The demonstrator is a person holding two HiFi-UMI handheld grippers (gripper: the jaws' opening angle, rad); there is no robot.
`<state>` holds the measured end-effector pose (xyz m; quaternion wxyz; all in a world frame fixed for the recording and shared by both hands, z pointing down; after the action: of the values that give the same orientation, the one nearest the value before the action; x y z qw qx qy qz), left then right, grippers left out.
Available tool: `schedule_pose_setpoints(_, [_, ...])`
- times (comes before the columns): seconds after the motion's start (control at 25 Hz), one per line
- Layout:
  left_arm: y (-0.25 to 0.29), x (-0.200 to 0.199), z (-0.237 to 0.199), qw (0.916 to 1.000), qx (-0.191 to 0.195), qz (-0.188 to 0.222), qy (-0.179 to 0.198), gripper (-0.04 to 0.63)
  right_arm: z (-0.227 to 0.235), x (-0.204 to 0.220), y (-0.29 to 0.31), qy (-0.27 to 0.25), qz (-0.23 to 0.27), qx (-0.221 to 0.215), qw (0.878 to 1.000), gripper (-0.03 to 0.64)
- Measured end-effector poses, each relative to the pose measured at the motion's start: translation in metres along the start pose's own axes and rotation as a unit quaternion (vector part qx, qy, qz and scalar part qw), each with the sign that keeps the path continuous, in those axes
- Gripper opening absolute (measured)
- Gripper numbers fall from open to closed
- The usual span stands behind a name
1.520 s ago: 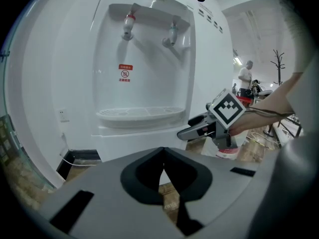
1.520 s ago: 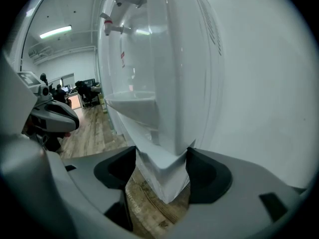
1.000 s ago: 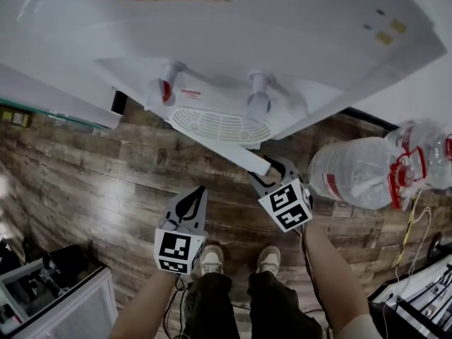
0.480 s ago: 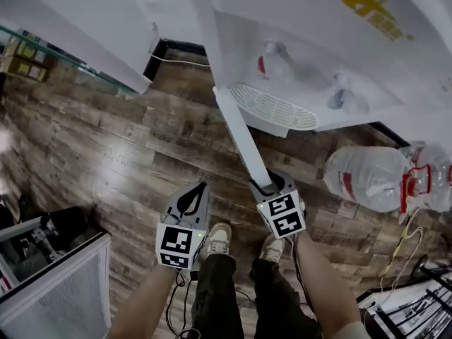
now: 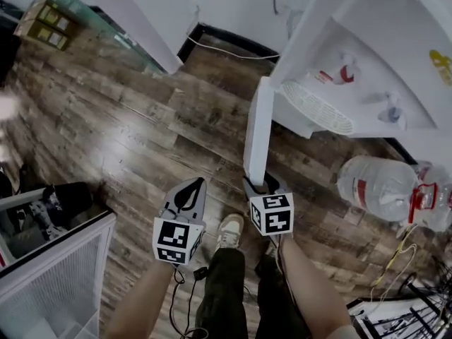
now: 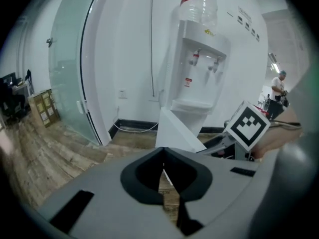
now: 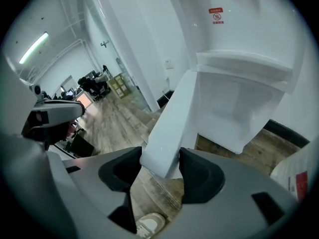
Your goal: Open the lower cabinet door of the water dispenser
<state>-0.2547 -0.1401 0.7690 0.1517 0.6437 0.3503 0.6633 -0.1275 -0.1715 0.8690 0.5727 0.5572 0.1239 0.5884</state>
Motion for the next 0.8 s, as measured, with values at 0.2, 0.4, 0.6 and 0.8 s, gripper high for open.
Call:
schedule_pose_setpoints(0.2, [-0.006,0.007,-0.041,0.9996,-0.021,0.001,-0.017,0.006,-0.034,-0.011,0.020,0.022,0.004,-0.018,1.000,0.247])
schedule_pose_setpoints(0.4, [-0.011,0.015,-0.069,0.9988,-0.029,0.000,-0.039,0.006,-0.056,-0.022,0.036,0.037,0.011,-0.028,0.999,0.245])
schedule_pose_setpoints(0.6, [-0.016,0.023,-0.087,0.9984,-0.035,-0.004,-0.044,0.006,-0.075,-0.031,0.047,0.004,0.009,-0.039,0.999,0.240])
schedule_pose_setpoints(0.8, [-0.022,0.029,-0.102,0.9968,-0.044,-0.013,-0.066,0.006,-0.076,-0.031,0.045,-0.008,0.002,-0.042,0.999,0.239])
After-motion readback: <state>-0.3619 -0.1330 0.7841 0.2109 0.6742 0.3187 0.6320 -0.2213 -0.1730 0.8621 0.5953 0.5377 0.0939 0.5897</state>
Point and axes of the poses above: the fingertips, and each gripper's own axes: y forward along the fingers, z to its right, x out of its underside, the point moved 1 cm from there along -y, backward along the fingers, and after that the axes turned 3 degrees about y, right-handed, at the moved point
